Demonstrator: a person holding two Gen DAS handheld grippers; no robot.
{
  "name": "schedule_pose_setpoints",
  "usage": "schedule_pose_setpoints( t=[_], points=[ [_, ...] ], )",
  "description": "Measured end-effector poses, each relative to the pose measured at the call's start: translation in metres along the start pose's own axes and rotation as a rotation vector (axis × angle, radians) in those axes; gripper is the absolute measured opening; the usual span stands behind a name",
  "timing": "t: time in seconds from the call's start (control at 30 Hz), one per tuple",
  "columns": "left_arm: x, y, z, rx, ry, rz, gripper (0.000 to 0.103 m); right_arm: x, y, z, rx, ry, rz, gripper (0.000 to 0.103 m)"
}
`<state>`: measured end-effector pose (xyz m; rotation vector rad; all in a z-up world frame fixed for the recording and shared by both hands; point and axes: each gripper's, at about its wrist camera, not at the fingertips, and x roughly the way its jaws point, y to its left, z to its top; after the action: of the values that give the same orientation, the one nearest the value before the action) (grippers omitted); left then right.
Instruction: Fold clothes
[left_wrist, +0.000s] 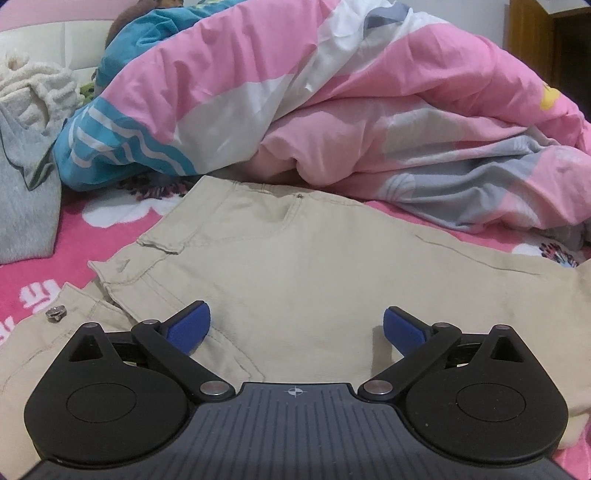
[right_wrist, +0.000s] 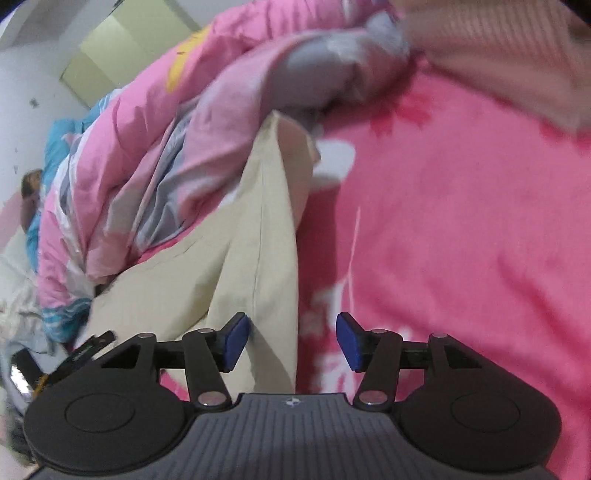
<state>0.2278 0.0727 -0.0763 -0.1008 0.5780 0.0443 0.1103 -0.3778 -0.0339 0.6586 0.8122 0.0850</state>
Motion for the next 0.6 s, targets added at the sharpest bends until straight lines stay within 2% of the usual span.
schedule_pose_setpoints(
  t=[0.07,0.17,0.2,0.23,0.27,0.3,0.33,0.47,0.6],
  points=[
    [0.000,0.000,0.000,0.001,0.002,0.000,0.101,0.006,-0.001,-0.006,0.012,0.030,0.038,0.056],
    [0.000,-0.001,0.000,-0.001,0.004,-0.001,0.102,0.008,0.006,-0.012,-0.018,0.031,0.070,0.053],
    [0.000,-0.001,0.000,-0.001,0.004,-0.001,0.102,0.008,0.008,-0.012,-0.026,0.028,0.081,0.045],
    [0.000,-0.001,0.000,-0.001,0.004,-0.001,0.102,0.008,0.009,-0.014,-0.036,0.025,0.088,0.042],
    [0.000,-0.001,0.000,-0.001,0.005,-0.001,0.102,0.008,0.010,-0.015,-0.052,0.020,0.085,0.031],
    [0.000,0.000,0.000,-0.002,0.005,-0.002,0.102,0.006,0.011,-0.016,-0.072,0.011,0.075,0.014],
    [0.000,0.000,0.000,-0.002,0.005,-0.002,0.102,0.005,0.012,-0.017,-0.096,-0.003,0.065,0.008],
    [0.000,0.000,0.000,-0.004,0.005,-0.004,0.102,-0.009,0.021,-0.007,-0.178,-0.096,0.015,0.004],
    [0.001,-0.001,0.000,-0.005,0.007,-0.003,0.102,-0.026,0.032,0.023,-0.305,-0.200,-0.124,0.003]
  ],
)
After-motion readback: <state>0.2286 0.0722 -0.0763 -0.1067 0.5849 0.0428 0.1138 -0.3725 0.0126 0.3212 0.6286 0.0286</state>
